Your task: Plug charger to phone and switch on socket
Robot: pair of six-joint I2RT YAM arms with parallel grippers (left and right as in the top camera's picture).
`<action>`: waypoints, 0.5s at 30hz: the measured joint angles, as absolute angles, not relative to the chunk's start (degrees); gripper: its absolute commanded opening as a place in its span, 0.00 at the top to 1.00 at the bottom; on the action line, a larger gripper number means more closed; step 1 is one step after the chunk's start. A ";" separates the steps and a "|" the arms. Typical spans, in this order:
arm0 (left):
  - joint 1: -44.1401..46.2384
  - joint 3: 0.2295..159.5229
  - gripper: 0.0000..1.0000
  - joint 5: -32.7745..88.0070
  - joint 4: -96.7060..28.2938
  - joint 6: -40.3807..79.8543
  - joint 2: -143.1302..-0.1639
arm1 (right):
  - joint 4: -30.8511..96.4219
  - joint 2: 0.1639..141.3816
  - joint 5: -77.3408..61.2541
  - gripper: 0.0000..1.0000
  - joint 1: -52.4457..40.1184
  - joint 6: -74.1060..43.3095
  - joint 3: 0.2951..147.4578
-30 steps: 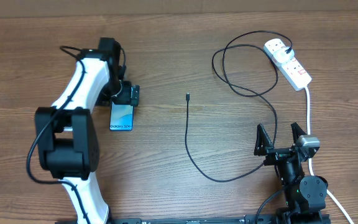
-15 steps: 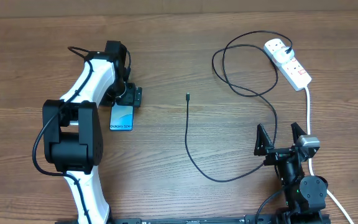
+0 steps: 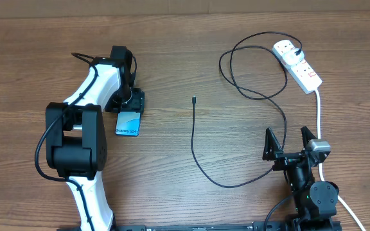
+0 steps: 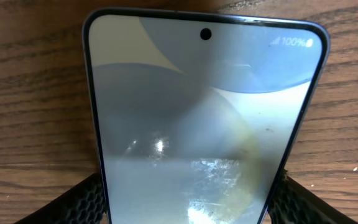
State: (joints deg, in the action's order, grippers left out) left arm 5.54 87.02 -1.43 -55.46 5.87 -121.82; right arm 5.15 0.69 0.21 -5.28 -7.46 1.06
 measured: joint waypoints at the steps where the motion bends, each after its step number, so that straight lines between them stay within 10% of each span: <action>1: 5.54 87.02 0.32 -1.50 -55.46 5.87 -121.80 | 5.15 0.69 0.21 0.00 -5.30 -7.49 1.06; 15: 5.54 87.02 0.39 -1.56 -55.57 7.27 -121.73 | 5.13 0.69 0.21 0.00 -5.28 -7.46 1.06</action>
State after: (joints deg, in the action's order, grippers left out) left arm 5.54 87.02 -1.56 -55.57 7.27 -121.73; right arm 5.13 0.69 0.21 -5.28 -7.46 1.06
